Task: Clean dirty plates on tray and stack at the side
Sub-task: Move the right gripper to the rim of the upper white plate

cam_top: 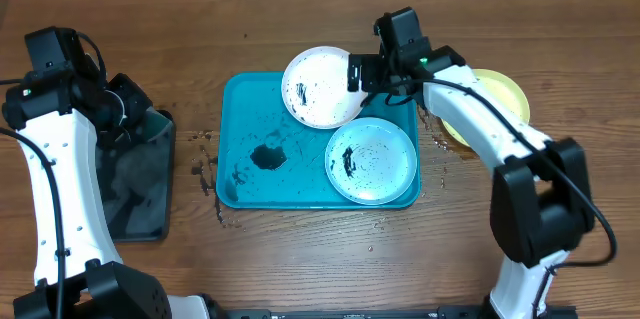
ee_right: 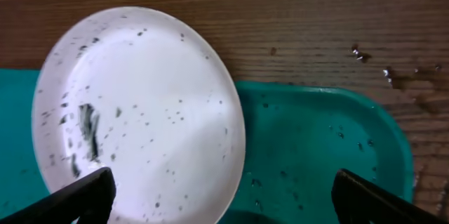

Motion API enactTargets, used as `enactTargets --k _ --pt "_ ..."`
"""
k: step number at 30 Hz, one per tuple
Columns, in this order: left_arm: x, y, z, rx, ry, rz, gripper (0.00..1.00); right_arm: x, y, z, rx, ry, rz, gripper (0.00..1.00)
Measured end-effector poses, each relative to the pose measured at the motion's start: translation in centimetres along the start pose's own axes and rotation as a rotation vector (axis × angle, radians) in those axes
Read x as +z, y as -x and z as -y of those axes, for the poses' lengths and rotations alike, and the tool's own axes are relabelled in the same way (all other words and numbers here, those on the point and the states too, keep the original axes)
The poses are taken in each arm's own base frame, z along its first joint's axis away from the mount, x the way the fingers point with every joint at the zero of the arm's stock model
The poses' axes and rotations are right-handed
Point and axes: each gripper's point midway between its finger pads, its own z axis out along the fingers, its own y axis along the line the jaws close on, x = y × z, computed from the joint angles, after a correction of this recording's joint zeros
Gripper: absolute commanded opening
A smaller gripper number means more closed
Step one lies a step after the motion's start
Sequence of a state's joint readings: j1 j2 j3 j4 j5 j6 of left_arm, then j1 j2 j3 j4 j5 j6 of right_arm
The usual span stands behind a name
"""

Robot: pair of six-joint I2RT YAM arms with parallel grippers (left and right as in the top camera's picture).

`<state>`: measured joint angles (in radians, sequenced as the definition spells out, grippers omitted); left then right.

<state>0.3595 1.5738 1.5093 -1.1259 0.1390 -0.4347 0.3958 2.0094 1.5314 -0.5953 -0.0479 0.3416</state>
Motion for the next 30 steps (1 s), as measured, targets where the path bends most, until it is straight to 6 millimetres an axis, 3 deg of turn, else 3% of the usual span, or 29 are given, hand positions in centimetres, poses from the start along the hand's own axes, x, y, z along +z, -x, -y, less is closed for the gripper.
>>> enactTargets --k 5,10,14,18,21,25,30 --pt "0.0 0.0 0.0 0.0 0.0 0.0 0.04 3.7 -1.2 -0.3 0.022 0.045 -0.04 0.86" --pt "0.0 0.0 0.0 0.0 0.0 0.001 0.04 5.4 -1.7 -0.3 0.035 0.056 -0.053 0.74" --pt "0.0 0.0 0.0 0.0 0.0 -0.001 0.04 5.8 -2.0 0.3 0.061 0.022 -0.054 0.59" --pt "0.0 -0.1 0.0 0.0 0.001 -0.002 0.05 5.8 -2.0 0.6 0.074 0.006 -0.052 0.56" --pt "0.0 -0.1 0.0 0.0 0.001 -0.002 0.04 5.8 -1.9 0.6 0.077 0.004 -0.047 0.45" --pt "0.0 -0.1 0.0 0.0 0.001 -0.002 0.04 5.9 -1.9 0.6 0.079 0.003 -0.047 0.44" --pt "0.0 -0.1 0.0 0.0 0.001 -0.003 0.04 5.9 -1.9 0.7 0.085 0.001 -0.046 0.21"
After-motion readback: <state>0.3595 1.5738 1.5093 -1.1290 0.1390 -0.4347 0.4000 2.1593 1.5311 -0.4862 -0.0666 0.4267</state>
